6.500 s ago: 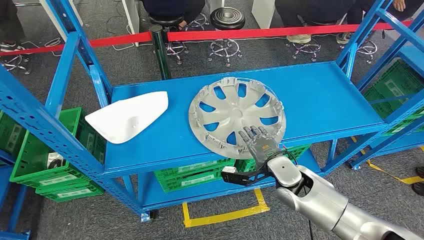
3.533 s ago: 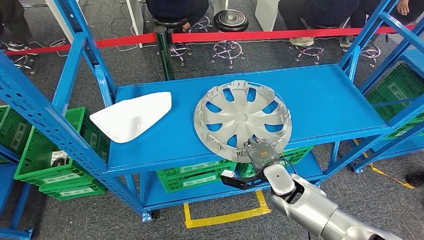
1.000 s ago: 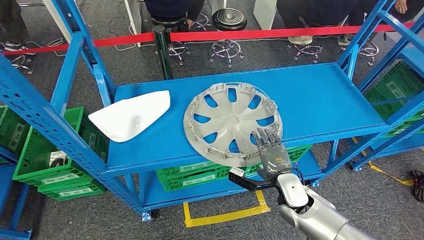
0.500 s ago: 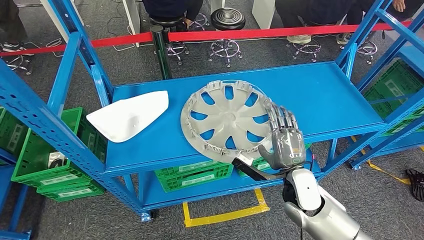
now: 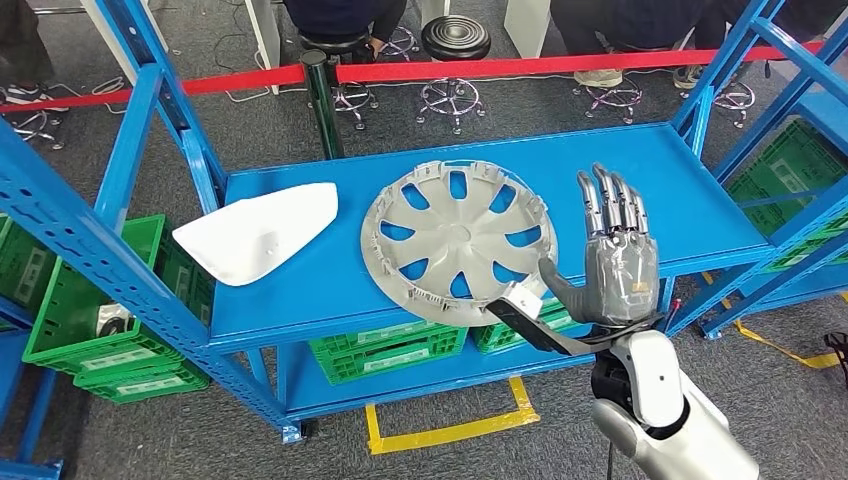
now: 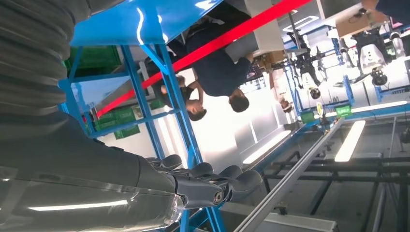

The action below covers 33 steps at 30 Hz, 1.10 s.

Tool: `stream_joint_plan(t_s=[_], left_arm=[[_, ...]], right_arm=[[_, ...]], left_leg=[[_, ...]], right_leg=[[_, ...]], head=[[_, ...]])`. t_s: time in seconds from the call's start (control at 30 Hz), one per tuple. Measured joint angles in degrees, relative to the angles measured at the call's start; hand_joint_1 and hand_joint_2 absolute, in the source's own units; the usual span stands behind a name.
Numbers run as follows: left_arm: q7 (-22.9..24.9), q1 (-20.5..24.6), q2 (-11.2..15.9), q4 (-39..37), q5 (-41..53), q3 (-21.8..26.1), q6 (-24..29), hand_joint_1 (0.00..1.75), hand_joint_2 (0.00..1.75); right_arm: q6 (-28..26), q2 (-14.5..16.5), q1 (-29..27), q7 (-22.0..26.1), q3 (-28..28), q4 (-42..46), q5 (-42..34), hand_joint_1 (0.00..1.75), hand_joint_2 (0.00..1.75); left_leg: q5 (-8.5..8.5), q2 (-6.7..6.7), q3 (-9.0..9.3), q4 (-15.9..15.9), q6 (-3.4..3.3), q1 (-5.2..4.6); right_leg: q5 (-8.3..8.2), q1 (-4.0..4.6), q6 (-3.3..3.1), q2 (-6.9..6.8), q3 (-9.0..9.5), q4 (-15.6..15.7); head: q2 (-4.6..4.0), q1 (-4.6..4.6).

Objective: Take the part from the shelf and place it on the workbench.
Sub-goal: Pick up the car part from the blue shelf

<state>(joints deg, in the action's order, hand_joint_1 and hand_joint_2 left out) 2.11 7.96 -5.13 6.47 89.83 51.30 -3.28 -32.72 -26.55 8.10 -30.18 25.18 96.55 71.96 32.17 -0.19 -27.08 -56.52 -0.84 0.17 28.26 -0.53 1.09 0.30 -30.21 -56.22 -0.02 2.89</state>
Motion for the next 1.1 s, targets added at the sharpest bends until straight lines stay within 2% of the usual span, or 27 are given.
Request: stream_joint_plan(t_s=[0.13, 0.2, 0.27, 0.37, 0.43, 0.63, 0.73, 0.9, 1.1], left_arm=[[0.0, 0.0, 0.0, 0.0, 0.0, 0.0, 0.0, 0.00, 0.00], [-0.2, 0.0, 0.0, 0.0, 0.0, 0.0, 0.0, 0.00, 0.00], [-0.4, 0.0, 0.0, 0.0, 0.0, 0.0, -0.1, 0.00, 0.00], [-0.6, 0.0, 0.0, 0.0, 0.0, 0.0, -0.5, 0.00, 0.00], [-0.7, 0.0, 0.0, 0.0, 0.0, 0.0, -0.7, 0.00, 0.00], [-0.9, 0.1, 0.1, 0.0, 0.0, 0.0, -1.0, 0.00, 0.00], [-1.1, 0.1, 0.1, 0.0, 0.0, 0.0, -1.3, 0.00, 0.00], [-1.2, 0.1, 0.1, 0.0, 0.0, 0.0, -1.4, 0.00, 0.00], [-0.7, 0.1, 0.1, 0.0, 0.0, 0.0, -1.7, 0.00, 0.00]], right_arm=[[3.7, -0.3, 0.0, 0.8, 0.0, 0.3, -2.3, 0.00, 1.75], [7.9, -0.5, 0.2, 1.1, 0.2, 0.2, -5.8, 0.00, 1.75], [16.0, -1.0, 0.9, 0.9, 0.7, -0.1, -12.8, 0.00, 1.75], [31.0, -2.0, 2.9, -1.5, 2.9, -1.3, -26.6, 0.00, 1.75], [36.4, -2.5, 4.1, -3.1, 4.4, -2.3, -32.0, 0.00, 1.75], [44.5, -3.7, 8.4, -7.9, 8.6, -5.3, -42.5, 0.00, 1.75], [47.0, -4.0, 11.0, -8.6, 11.2, -7.3, -46.8, 0.00, 1.75], [48.1, -4.1, 15.6, -8.6, 16.0, -10.9, -49.7, 0.00, 1.75], [47.4, -4.0, 19.8, -8.1, 21.1, -14.7, -48.3, 0.00, 1.75]], left_leg=[[0.00, 0.00, -0.01, 0.0, 0.01, 0.00], [0.00, 0.01, -0.04, 0.0, 0.01, 0.00], [0.00, 0.07, -0.07, 0.0, 0.01, 0.01], [0.00, 0.15, -0.07, 0.0, 0.01, 0.00], [0.00, 0.16, -0.08, 0.0, 0.01, 0.00], [0.00, 0.48, -0.17, 0.0, 0.02, 0.02], [0.00, 0.61, -0.23, 0.0, 0.02, 0.00], [0.00, 0.73, -0.24, 0.0, 0.02, 0.00], [0.00, 0.74, -0.24, 0.0, 0.02, 0.02]], right_leg=[[0.00, 0.00, 0.00, 0.00, 0.00, 0.0], [0.00, 0.00, 0.00, 0.00, 0.00, 0.0], [0.00, 0.00, 0.00, 0.01, -0.01, 0.0], [0.00, 0.00, 0.00, 0.02, -0.03, 0.0], [0.00, 0.00, 0.00, 0.01, -0.04, 0.0], [0.00, -0.01, 0.00, 0.17, -0.18, -0.1], [-0.01, -0.02, 0.00, 0.27, -0.31, -0.2], [-0.03, -0.01, 0.03, 0.36, -0.37, -0.2], [-0.03, -0.01, 0.03, 0.40, -0.40, -0.2]], head=[[0.00, 0.01], [0.00, -0.01], [0.00, -0.01], [0.00, -0.02], [0.00, -0.01], [0.00, -0.01], [0.00, -0.01], [0.00, -0.02], [0.00, -0.07]])
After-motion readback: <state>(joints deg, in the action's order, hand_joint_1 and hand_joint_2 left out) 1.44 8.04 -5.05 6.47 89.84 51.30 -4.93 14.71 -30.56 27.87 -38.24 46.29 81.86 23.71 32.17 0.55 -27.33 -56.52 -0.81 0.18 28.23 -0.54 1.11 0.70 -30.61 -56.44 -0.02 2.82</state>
